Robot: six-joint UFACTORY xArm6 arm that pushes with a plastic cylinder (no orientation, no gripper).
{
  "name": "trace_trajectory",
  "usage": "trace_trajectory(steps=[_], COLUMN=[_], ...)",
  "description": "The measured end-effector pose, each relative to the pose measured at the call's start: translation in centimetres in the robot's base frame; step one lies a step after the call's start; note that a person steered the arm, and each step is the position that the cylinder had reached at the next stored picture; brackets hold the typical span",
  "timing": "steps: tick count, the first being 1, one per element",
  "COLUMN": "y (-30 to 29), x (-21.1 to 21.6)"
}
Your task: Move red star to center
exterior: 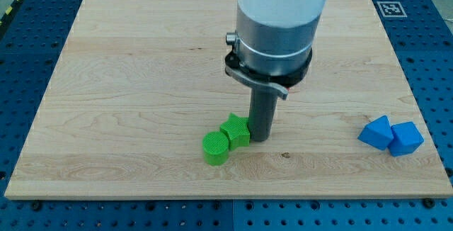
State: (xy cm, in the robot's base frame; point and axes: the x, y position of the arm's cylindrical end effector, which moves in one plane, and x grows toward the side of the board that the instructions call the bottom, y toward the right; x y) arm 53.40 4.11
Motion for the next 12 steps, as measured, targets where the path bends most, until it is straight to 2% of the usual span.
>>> trace_trajectory(steps=[2, 8, 9, 12], y=[2.8, 6.7, 8.5, 9.3], x=[-2.2, -2.6, -3.8, -12.2])
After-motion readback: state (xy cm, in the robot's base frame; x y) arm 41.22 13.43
